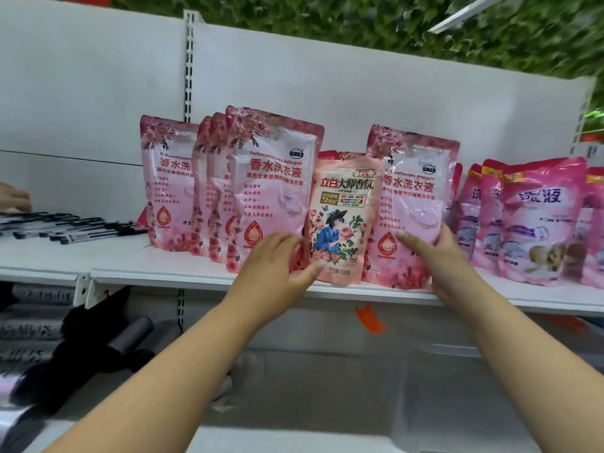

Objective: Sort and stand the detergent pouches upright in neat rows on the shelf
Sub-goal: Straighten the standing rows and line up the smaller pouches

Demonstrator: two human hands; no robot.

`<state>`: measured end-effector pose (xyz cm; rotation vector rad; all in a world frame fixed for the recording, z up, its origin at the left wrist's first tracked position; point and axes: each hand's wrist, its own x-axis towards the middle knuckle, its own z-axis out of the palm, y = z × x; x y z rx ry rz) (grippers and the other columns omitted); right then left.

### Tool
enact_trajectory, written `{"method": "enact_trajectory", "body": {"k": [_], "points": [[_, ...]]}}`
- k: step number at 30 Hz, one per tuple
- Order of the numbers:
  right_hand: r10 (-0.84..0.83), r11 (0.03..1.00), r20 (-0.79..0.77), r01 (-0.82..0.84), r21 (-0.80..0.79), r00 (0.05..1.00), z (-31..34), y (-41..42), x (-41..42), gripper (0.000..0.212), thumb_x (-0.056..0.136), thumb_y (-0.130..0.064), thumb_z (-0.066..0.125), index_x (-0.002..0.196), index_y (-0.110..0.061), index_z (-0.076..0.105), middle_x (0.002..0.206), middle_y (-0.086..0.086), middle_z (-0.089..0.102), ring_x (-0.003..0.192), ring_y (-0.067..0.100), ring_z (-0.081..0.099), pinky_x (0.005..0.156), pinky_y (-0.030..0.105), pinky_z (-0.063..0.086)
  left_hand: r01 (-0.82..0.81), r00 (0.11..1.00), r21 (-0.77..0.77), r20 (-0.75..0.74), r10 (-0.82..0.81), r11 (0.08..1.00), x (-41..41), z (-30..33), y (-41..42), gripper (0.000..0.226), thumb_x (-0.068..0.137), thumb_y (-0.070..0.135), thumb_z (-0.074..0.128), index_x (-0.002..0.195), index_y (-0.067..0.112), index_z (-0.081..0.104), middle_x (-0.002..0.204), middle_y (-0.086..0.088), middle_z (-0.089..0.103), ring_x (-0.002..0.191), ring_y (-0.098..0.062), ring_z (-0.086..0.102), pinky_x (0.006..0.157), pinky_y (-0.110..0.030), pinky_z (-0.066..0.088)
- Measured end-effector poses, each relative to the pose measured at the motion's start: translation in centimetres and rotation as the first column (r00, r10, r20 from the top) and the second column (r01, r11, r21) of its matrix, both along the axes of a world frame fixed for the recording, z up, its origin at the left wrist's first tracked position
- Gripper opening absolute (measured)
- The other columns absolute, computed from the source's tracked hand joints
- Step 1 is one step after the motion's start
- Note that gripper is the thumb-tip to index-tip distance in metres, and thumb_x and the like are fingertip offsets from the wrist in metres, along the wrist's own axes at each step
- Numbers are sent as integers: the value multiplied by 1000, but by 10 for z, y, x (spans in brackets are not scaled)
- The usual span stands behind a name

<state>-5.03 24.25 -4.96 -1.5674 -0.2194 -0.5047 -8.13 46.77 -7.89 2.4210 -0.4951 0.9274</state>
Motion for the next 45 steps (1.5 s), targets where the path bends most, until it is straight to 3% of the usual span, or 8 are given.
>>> {"method": "enact_trajectory", "body": {"k": [4, 9, 16, 23, 28, 32, 36, 45], "points": [[-109, 980, 24, 111, -164, 994, -3, 10, -7, 125, 41, -63, 70, 144, -17, 15, 146, 11, 34, 131, 31, 38, 107, 54, 33, 83, 996, -124, -10, -85, 989, -2, 8, -3, 53, 89, 47, 47, 133, 16, 43, 130, 0, 48, 114, -10, 39, 87, -19, 25], [-120, 985, 25, 122, -124, 992, -4, 15, -12, 108, 58, -50, 71, 143, -16, 13, 145, 10, 35, 132, 28, 37, 109, 49, 31, 7, 986, -267, 164, 38, 964, -10, 2, 14, 44, 90, 35, 51, 130, 16, 46, 133, -4, 39, 125, -16, 33, 99, -22, 23], [-200, 951, 68, 210, -227, 977, -8, 17, -7, 88, 76, -24, 72, 141, -11, 13, 142, 9, 35, 128, 23, 37, 94, 24, 32, -326, 936, -94, -172, 307, 941, 15, -2, 22, 97, 84, 65, 35, 129, 29, -43, 152, -11, -22, 143, -27, -7, 114, -44, 12], [-327, 851, 8, 298, -432, 945, -11, 55, 1, 79, 89, -54, 39, 145, -12, 2, 152, 13, 15, 139, 30, 19, 111, 41, 20, -375, 905, -98, -254, 341, 922, 16, 3, 10, 91, 83, 69, 24, 116, 29, -51, 151, -10, -26, 142, -25, -15, 114, -45, 8], [-152, 914, -50, 121, -388, 987, -10, 57, -3, 68, 94, -53, 17, 148, -19, -6, 157, 3, -2, 144, 19, 0, 117, 39, 3, -81, 994, -211, 61, 96, 974, 1, 0, -29, 77, 63, 86, 6, 113, 57, -45, 135, 19, -45, 117, 1, -50, 94, -28, -36], [-4, 944, -22, -4, -331, 1000, -5, 37, -14, 49, 98, -41, 27, 143, -22, 29, 137, -4, 42, 131, 12, 35, 101, 18, 32, -123, 992, -177, -26, 120, 976, 15, 2, -57, 65, 61, 76, -10, 114, 55, -42, 141, 12, -40, 117, -2, -45, 91, -36, -39], [52, 945, 35, -37, -325, 998, 0, 21, -14, 18, 95, -33, 45, 95, -27, 61, 87, -16, 60, 87, 3, 58, 73, 10, 43, -275, 960, -101, -92, 266, 956, 27, 6, -74, 67, 70, 77, -15, 122, 43, -41, 146, 0, -34, 125, -15, -43, 94, -50, -35], [600, 795, -202, -606, 34, 774, 21, -16, 24, 76, 68, -72, 24, 82, -11, 68, 74, 1, 63, 72, 15, 54, 72, 28, 43, -378, 926, -139, -69, 371, 915, 36, 7, -97, 91, 45, 86, -7, 111, 38, -47, 153, 0, -23, 137, -9, -25, 99, -44, -29]]}}
